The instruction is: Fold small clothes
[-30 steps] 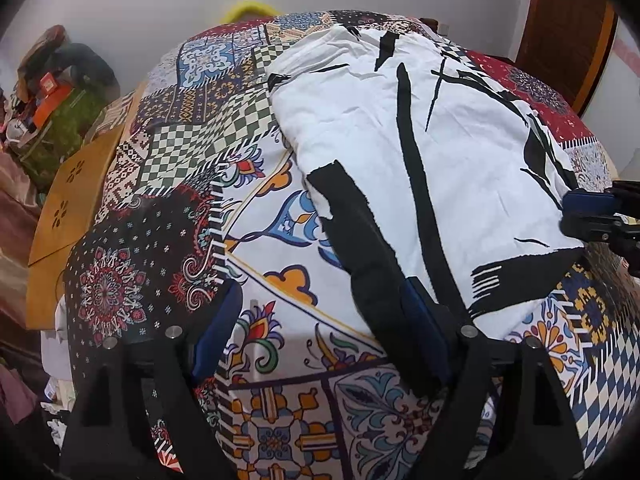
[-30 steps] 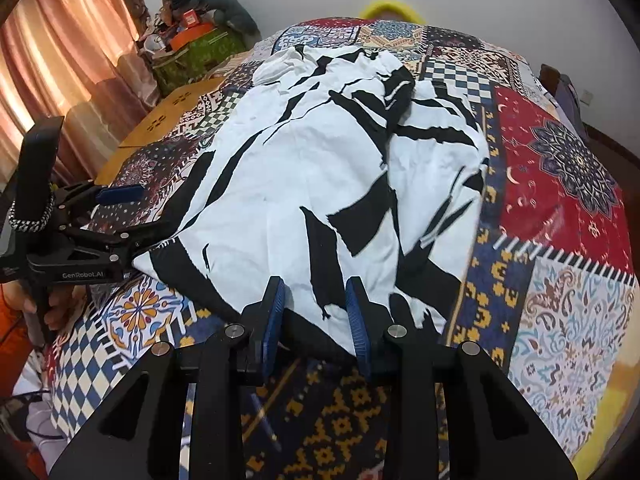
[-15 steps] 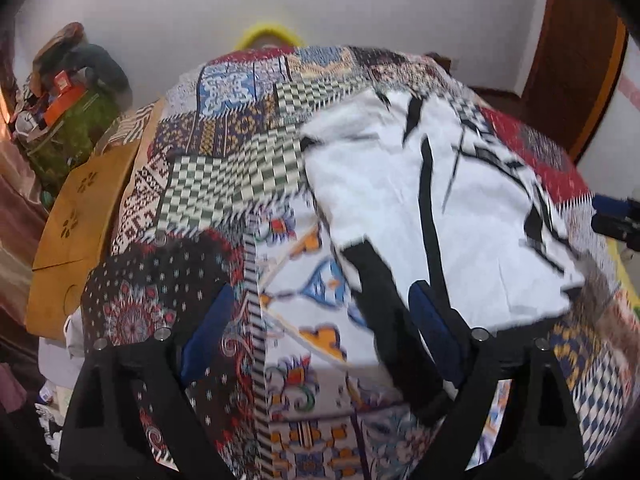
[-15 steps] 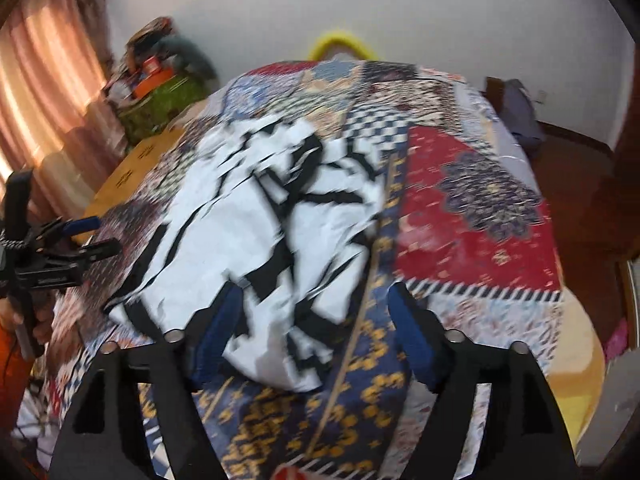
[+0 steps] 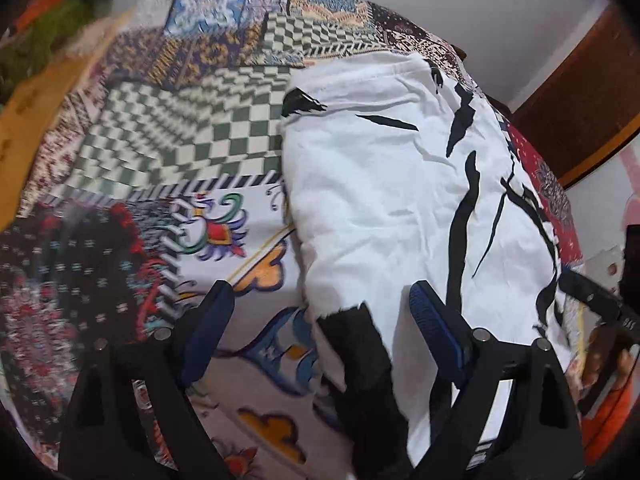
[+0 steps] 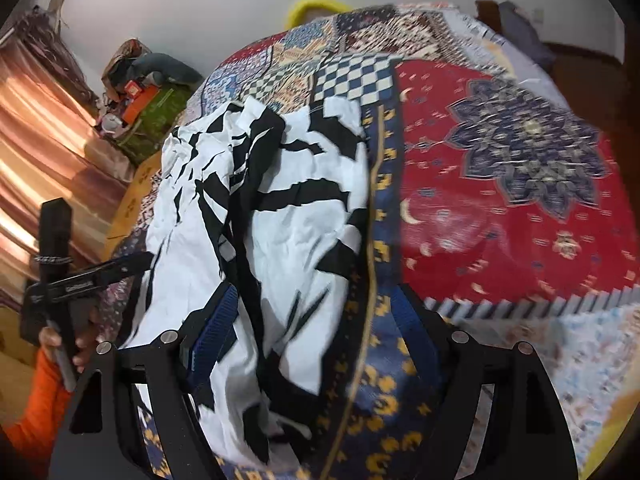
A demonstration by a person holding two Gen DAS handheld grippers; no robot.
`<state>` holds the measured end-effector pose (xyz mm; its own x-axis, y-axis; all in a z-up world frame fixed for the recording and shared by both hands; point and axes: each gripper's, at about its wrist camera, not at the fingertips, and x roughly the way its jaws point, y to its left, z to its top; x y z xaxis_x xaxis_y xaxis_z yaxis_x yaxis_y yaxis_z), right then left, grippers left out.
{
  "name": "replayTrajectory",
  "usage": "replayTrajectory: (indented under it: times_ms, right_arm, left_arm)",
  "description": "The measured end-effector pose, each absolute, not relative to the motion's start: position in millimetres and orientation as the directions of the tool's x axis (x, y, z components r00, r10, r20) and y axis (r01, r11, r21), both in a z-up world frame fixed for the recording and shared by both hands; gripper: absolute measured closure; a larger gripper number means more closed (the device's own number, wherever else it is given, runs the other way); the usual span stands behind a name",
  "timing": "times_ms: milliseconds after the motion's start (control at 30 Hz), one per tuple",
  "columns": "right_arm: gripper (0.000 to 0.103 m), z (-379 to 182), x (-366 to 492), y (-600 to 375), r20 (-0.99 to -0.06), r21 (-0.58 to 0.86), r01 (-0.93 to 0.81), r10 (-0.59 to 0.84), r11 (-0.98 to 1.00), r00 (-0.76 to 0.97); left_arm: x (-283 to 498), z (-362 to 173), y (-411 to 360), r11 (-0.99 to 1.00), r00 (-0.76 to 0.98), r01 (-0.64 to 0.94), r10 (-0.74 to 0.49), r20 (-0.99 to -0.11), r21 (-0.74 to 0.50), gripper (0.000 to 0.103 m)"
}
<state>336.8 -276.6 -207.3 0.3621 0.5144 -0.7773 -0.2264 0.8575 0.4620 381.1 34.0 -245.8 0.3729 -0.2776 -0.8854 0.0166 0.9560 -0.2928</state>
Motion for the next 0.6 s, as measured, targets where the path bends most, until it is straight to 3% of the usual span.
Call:
replayTrajectory:
  times_ms: [367, 467, 600]
  right_arm:
    - [0.024, -210.8, 354.8, -249.5, -0.717, 0.572, -0.272, 0.633, 0.774, 0.292]
    - [0.029, -211.2, 356.7, -239.6, -0.719, 0.558, -0.294, 0.629, 0.776, 0.295]
    - [0.064, -213.8, 355.9, -228.3, -0.735, 0.53, -0.314, 0.612, 0.787, 0.291]
  left_arm:
    - [402.0, -249.4, 13.1, 0.919, 0.34, 0.083, -0.389, -0.856, -0.384, 0.04]
    - [403.2, -249.4, 10.5, 0.92, 0.348, 0.09, -0.389, -0.853, -0.382, 0.046]
    - [399.9, -248.2, 17.0, 0.917, 0.367, 0.082, -0.391, -0.844, -0.389, 0.074]
